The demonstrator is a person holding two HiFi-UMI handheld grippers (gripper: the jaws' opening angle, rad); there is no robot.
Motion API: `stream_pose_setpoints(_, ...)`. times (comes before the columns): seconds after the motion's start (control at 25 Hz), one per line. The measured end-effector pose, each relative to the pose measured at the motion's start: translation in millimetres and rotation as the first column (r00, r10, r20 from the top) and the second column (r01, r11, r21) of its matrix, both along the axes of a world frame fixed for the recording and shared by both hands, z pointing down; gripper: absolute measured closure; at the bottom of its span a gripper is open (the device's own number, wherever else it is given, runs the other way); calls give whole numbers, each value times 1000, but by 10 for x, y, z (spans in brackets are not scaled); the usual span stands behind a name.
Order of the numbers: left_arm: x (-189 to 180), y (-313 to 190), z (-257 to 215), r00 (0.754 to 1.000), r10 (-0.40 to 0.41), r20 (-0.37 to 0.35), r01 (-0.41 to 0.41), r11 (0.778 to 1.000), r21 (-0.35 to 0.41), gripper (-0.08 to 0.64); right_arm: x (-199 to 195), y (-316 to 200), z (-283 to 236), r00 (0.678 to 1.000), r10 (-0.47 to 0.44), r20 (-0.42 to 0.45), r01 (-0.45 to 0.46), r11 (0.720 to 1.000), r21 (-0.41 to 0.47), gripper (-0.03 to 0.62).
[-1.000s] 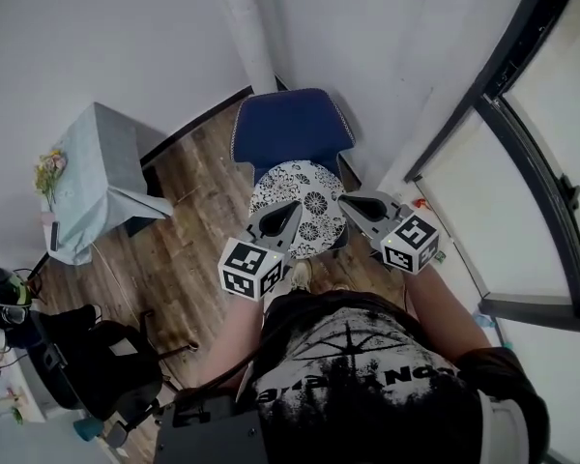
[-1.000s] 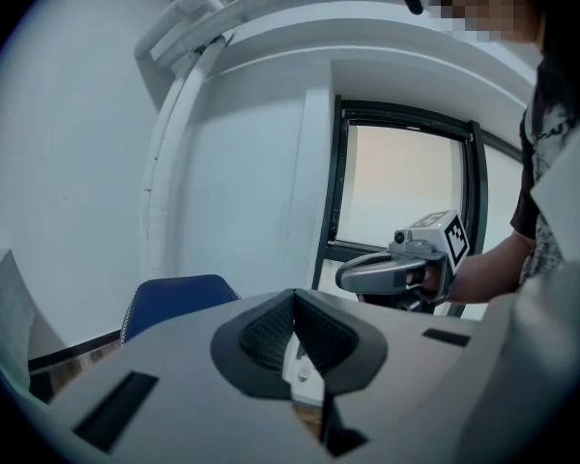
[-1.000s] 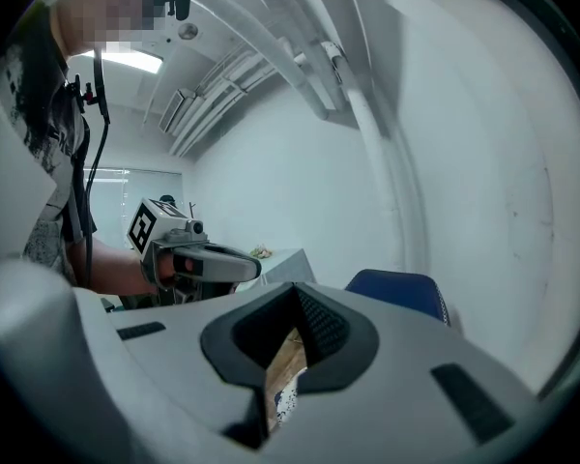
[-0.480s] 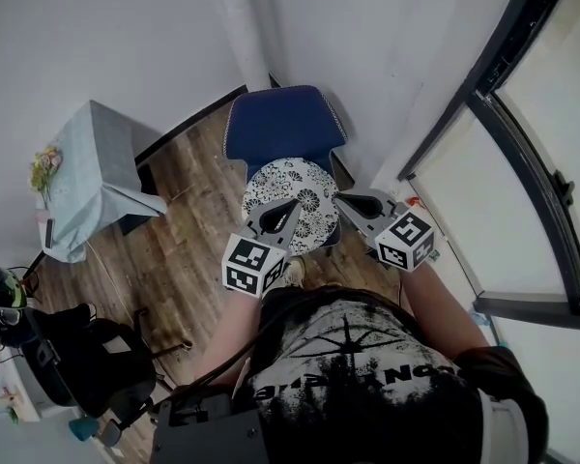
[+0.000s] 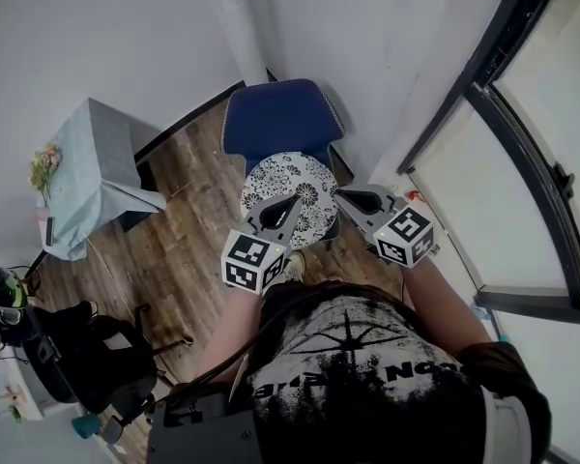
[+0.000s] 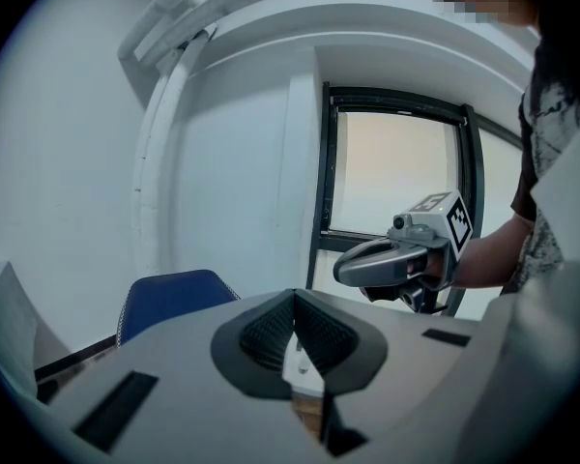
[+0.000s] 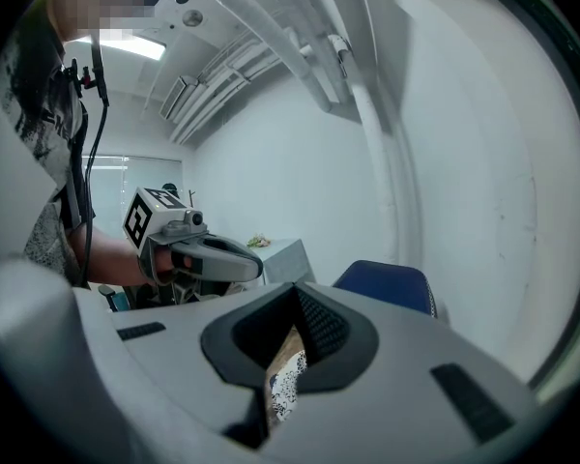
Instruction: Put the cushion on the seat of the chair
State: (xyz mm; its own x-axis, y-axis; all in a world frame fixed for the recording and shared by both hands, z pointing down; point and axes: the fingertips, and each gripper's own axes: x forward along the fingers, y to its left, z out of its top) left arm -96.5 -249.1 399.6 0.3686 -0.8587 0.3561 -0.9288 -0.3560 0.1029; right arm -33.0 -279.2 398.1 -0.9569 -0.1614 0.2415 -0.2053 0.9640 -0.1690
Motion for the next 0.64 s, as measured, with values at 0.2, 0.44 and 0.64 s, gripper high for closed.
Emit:
stream_pose_setpoints(0.2, 17, 37, 12, 1000, -2, 3, 2, 1000, -12, 545, 15, 34, -10, 1000, -4, 4, 4, 1000, 4, 575)
stream_pose_setpoints(0.44, 77, 28, 39, 1000, -2, -4, 2, 1000, -20, 545, 83, 31, 15, 1000, -5, -1, 5, 1000, 0, 575)
stream_pose_setpoints(0.64, 154, -51, 73, 1000, 5, -5, -5, 1000, -26, 545, 150, -41, 61, 1000, -4, -4, 4, 1000, -1, 575)
